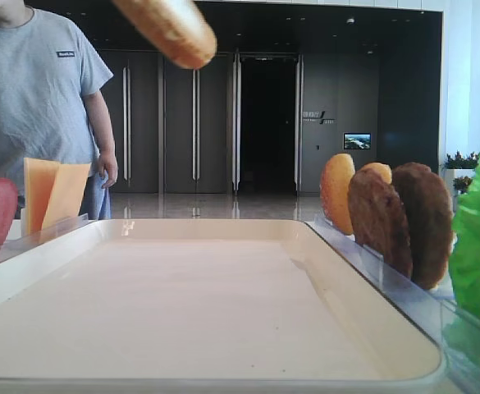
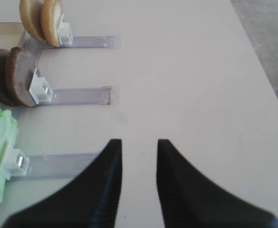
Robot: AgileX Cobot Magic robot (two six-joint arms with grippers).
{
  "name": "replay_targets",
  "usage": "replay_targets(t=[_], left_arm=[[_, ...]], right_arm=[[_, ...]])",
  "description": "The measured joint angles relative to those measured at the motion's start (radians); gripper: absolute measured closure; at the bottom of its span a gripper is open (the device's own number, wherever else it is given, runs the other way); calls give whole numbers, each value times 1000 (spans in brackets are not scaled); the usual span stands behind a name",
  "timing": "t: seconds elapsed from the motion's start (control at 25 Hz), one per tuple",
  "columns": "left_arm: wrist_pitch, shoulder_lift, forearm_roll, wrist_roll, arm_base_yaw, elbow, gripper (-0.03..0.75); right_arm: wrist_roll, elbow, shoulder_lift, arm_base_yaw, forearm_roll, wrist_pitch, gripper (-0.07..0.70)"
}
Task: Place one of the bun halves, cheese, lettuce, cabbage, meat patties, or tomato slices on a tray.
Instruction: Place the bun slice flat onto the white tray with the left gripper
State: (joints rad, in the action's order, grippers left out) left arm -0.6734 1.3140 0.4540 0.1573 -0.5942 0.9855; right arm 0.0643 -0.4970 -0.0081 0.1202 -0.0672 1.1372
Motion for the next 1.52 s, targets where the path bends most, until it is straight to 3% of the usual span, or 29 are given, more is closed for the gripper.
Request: replay_targets(t=[0.24, 0.6, 0.84, 0.96, 1.52], left_arm=[[111, 28, 358, -295, 0, -30, 593], [239, 28, 713, -612, 0, -232, 593], [314, 33, 1129, -992, 0, -381, 594], [326, 65, 1231, -1146, 0, -431, 595], [308, 278, 1262, -1238, 0, -440, 595]], right_arm=[[0, 0, 0, 0, 0, 0, 423], [0, 0, 0, 0, 0, 0, 422], [0, 0, 0, 0, 0, 0, 423], [0, 0, 0, 0, 0, 0, 423], [0, 0, 0, 2, 0, 0, 423]])
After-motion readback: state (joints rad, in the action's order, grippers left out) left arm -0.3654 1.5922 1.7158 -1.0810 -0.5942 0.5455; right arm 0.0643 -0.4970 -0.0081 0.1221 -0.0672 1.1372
